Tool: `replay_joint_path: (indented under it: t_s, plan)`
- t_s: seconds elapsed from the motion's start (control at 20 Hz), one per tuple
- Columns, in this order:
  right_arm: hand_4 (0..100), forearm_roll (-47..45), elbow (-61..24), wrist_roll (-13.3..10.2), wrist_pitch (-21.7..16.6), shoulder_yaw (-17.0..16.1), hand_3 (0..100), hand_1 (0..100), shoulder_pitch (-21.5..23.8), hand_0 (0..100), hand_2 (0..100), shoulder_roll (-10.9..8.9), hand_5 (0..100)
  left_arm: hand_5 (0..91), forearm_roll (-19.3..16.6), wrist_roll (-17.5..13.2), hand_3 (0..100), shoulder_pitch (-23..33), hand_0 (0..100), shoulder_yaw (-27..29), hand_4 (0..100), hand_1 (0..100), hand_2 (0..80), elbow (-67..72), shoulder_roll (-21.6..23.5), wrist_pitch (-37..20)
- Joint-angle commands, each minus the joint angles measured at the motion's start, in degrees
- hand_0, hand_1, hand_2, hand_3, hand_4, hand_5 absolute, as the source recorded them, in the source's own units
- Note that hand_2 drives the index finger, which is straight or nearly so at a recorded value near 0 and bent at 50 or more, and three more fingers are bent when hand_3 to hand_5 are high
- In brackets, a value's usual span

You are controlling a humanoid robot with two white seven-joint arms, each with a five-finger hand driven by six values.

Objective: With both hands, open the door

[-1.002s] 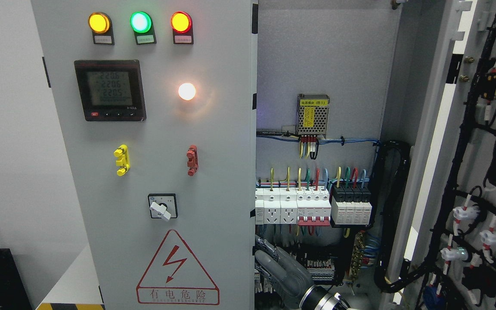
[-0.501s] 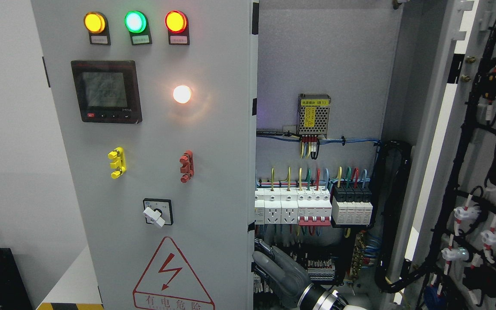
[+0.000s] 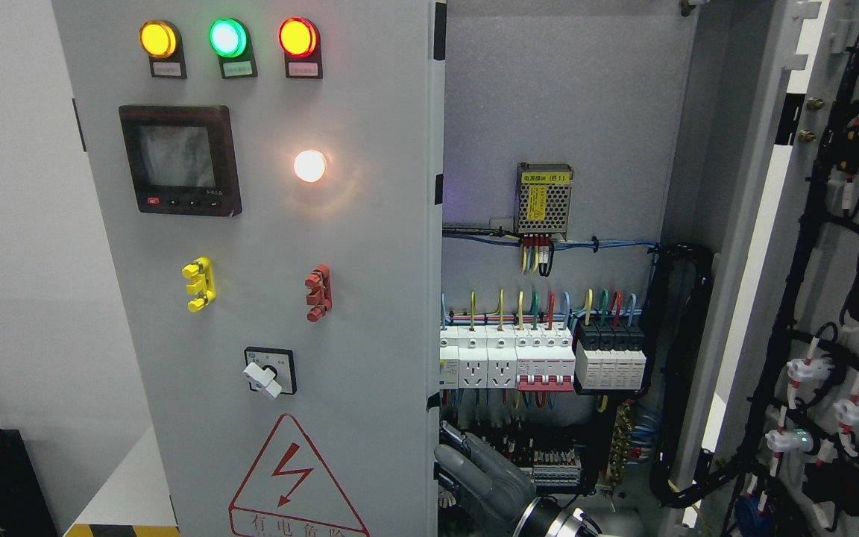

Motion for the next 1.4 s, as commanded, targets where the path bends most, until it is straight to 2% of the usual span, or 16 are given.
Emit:
replay_joint_path:
  t_s: [0.0, 0.1, 0.4, 0.55, 0.85, 1.1, 1.35]
  plan:
    - [0, -0.79, -2.36, 2.84, 0.15, 0.53, 0, 39, 0.55, 12, 0, -0.01, 0, 0.0, 0.00, 0.02, 0, 0.00, 12, -0.79, 0, 39, 0.0, -1.58, 0.00, -0.01]
    - [0, -0.79, -2.45, 3.98, 0.15, 0.62, 0, 39, 0.46, 12, 0, -0.01, 0, 0.0, 0.00, 0.02, 0, 0.00, 12, -0.79, 0, 39, 0.0, -1.58, -0.08, -0.01]
    - [0, -0.79, -3.15, 4.43, 0.15, 1.32, 0, 39, 0.37, 12, 0, 0.17, 0, 0.0, 0.00, 0.02, 0, 0.00, 12, -0.79, 0, 39, 0.0, -1.58, 0.00, -0.01]
    - [0, -0.79, -4.46, 8.02, 0.24, 1.59, 0, 39, 0.55, 12, 0, 0.34, 0, 0.0, 0.00, 0.02, 0, 0.00, 12, -0.79, 0, 39, 0.0, -1.58, 0.00, -0.01]
    - [0, -1.32, -7.19, 10.22, 2.70, 2.47, 0, 39, 0.64, 12, 0, 0.52, 0, 0.0, 0.00, 0.02, 0, 0.00, 12, -0.79, 0, 39, 0.0, -1.58, 0.00, -0.01]
    - [0, -5.44, -10.53, 10.49, 7.35, 2.73, 0, 39, 1.25, 12, 0, 0.61, 0, 0.0, 0.00, 0.02, 0, 0.00, 12, -0.79, 0, 39, 0.0, -1.58, 0.00, -0.01]
    - [0, -5.71, -13.52, 10.58, 7.80, 4.49, 0, 39, 2.74, 12, 0, 0.52, 0, 0.0, 0.00, 0.02, 0, 0.00, 12, -0.79, 0, 39, 0.0, -1.58, 0.00, -0.01]
